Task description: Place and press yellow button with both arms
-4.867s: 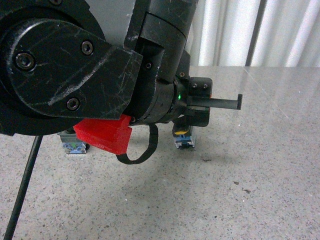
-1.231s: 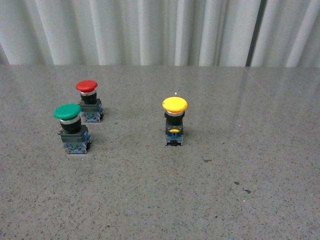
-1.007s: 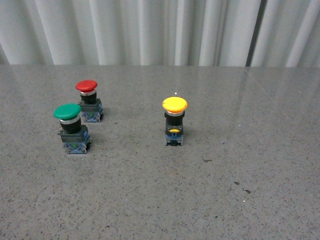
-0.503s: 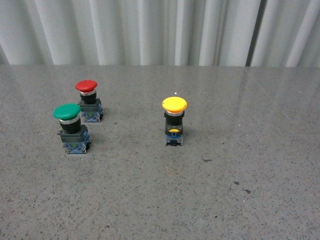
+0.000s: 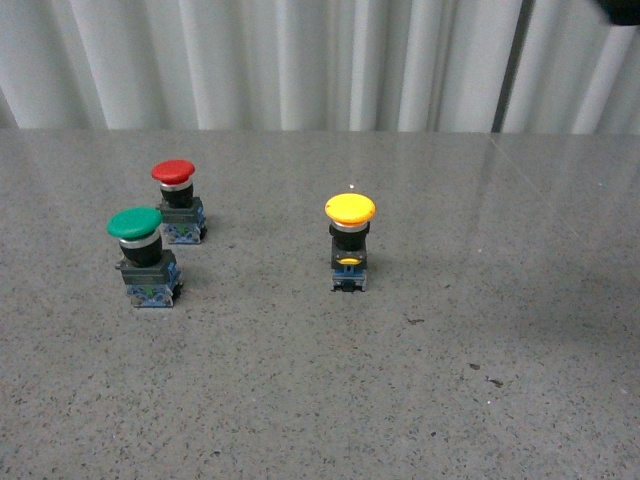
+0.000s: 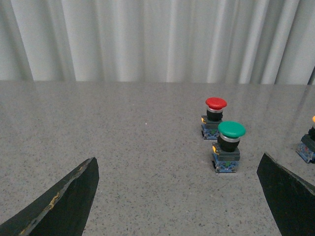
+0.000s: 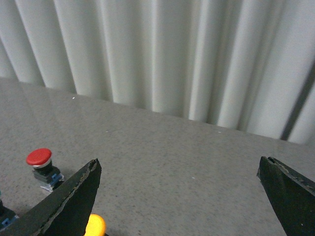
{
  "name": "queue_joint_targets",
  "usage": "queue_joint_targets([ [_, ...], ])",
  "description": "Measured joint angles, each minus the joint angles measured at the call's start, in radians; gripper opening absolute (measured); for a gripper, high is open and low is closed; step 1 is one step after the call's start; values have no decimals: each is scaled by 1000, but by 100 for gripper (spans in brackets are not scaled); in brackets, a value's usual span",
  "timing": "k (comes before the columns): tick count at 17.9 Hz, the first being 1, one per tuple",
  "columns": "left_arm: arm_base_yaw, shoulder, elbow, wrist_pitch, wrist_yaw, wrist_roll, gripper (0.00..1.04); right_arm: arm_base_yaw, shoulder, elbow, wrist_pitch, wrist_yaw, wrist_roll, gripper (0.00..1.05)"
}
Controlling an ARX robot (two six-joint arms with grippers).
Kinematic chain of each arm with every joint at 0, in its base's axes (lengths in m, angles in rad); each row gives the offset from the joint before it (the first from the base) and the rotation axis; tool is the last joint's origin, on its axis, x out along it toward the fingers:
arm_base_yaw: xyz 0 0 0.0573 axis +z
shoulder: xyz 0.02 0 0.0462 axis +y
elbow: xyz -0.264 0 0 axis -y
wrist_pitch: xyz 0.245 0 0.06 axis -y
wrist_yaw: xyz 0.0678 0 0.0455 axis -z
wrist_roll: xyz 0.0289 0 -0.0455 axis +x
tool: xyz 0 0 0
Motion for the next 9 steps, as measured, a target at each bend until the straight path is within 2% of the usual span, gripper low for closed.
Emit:
queue_joint_targets([
  [3,0,0,0,0,0,0,98,111,195,177,-79,0,-56,98],
  [4,0,0,0,0,0,0,98,137,220,191,-100,0,-73,92],
  [9,0,0,0,0,0,0,98,175,285,195,-167,22,-108,39],
])
